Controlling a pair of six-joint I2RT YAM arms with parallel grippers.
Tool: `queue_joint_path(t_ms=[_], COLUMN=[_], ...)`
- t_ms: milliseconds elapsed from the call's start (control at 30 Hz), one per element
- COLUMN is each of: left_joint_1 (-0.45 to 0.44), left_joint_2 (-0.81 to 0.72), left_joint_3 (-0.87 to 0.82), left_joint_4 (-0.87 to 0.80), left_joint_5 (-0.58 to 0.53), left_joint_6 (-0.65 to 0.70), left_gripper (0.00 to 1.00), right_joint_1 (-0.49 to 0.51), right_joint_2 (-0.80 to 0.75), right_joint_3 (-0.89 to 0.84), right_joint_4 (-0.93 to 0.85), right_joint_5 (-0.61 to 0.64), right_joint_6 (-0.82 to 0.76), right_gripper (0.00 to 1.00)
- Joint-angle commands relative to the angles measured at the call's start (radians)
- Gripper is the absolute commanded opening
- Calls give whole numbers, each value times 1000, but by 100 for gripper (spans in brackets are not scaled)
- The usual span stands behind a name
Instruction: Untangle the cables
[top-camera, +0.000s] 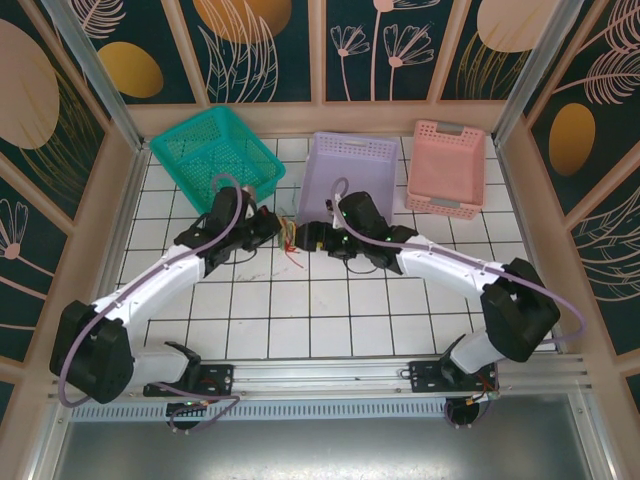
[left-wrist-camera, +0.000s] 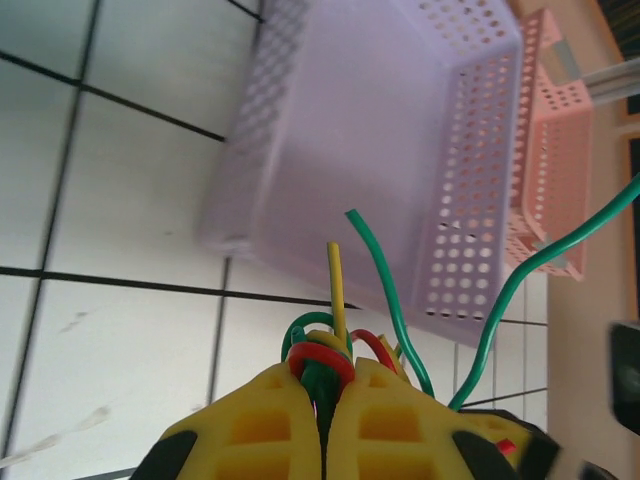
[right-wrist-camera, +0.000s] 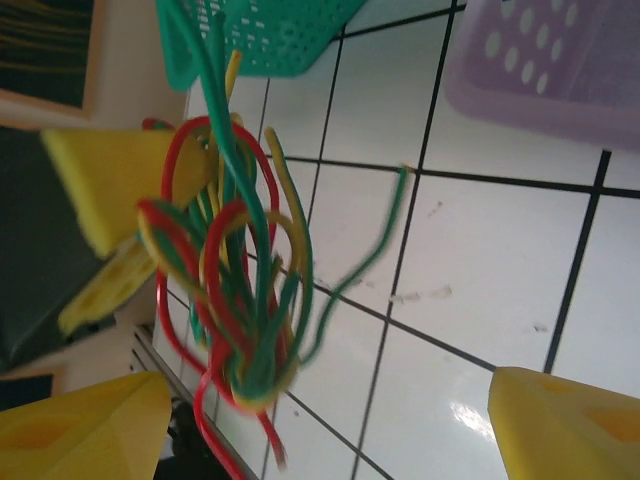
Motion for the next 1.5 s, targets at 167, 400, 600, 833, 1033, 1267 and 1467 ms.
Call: queue_joint_path(t_ms=[167,400,600,833,1033,1267,1467], left_joint_1=[-75,-82,-88,-95,-94,-94,-95], left_joint_2=[65,58,75,94,-2,-125,-116], left_joint_3=[62,94,118,169,166,-2,-51], left_joint_4=[10,40,54,65,53,271,350], left_joint_5=[-24,-11,3,17,-158,-305,-247], left_joint_6=[-70,-110,-129,-141,-229,-507,-662], left_gripper=[0,0,0,0,0,0,0], right_joint_1=[-71,-91,-91,-93,-163,-183,-141], right_joint_2=[-29,-44,-37,-30,-179,-394,-501], right_joint_3=[-53,-119,-103,-99,-211,-504,-555], right_joint_4=[139,170,137,157,91,247,278], right_joint_5=[-29,-56,-36,-30,21,92,245], right_joint_6=[248,299,292,332,571,1109,1282], right_gripper=[66,48,57,26,0,0,0])
